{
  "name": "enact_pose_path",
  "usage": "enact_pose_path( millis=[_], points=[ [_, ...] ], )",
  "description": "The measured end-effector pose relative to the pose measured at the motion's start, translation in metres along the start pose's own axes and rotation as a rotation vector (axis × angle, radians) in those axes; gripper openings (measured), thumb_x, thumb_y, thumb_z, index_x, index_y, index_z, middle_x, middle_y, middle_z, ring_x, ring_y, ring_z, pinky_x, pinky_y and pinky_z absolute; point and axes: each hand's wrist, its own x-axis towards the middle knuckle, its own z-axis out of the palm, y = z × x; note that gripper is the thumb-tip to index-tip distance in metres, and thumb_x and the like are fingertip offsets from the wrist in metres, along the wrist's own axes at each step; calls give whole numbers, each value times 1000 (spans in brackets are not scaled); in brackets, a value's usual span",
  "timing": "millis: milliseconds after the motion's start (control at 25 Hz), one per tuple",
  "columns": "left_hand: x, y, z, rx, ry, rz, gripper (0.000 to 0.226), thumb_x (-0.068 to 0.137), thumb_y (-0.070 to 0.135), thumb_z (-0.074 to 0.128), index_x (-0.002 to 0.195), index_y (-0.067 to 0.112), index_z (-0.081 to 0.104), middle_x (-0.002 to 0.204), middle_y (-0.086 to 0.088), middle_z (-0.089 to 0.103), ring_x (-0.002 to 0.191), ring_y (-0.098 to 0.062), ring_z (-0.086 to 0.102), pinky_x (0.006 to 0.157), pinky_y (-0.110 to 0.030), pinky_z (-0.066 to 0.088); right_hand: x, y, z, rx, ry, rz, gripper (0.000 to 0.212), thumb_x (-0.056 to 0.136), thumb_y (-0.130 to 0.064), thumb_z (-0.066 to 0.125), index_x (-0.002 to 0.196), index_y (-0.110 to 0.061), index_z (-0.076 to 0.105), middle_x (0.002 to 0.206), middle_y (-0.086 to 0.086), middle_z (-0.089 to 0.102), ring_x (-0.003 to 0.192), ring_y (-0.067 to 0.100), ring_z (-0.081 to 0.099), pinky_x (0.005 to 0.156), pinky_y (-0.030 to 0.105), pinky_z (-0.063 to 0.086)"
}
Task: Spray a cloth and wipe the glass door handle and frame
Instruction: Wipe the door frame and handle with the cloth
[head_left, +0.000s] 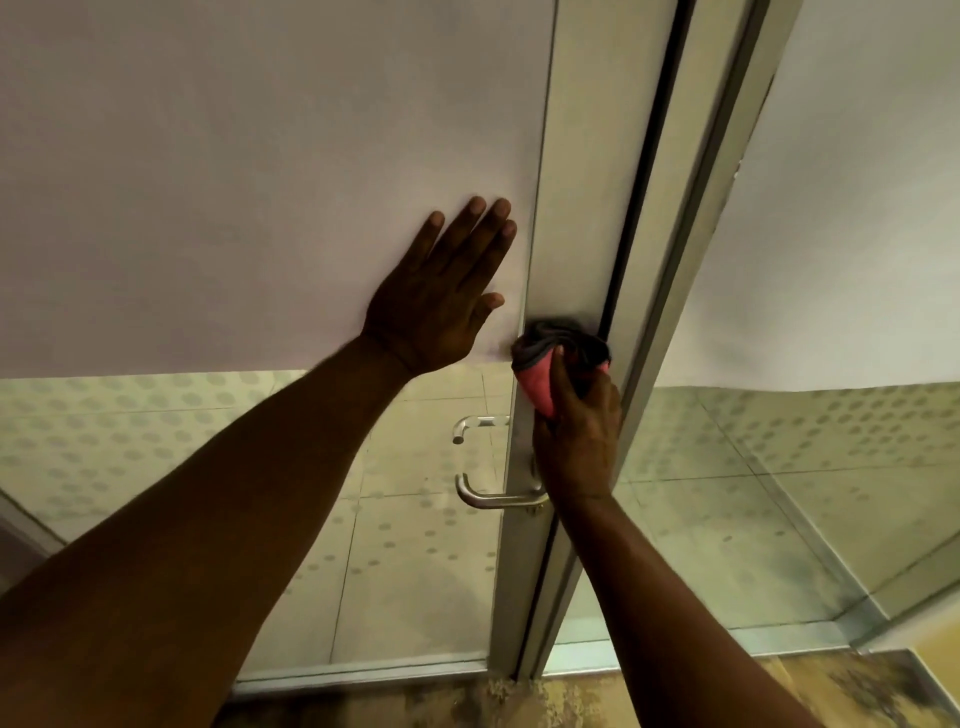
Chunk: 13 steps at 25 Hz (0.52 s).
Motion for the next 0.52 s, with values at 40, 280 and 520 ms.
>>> enact_pose_path(
  millis=[40,280,520],
  points=[
    [0,0,0,-2,1,0,62,109,40,33,160,5,23,166,-17,27,154,-34,26,125,-48,13,-2,5,7,-16,-2,-27,71,81,-11,81,147,-16,56,137,25,56,125,43,51,104,43,42],
    [1,1,0,-16,-17,-10,62,109,41,30,160,6,22,166,-16,26,154,-34,24,125,-48,10,-53,52,24,-146,-290,-129,74,64,-2,87,132,-25,70,123,17,64,109,41,55,88,46,49],
    [0,0,1,-9,-22,-10,62,110,42,27,160,7,22,166,-16,26,154,-34,24,125,-48,12,-59,49,18,-155,-364,-149,70,62,-4,90,126,-29,74,119,9,65,113,38,55,92,49,47]
  ],
)
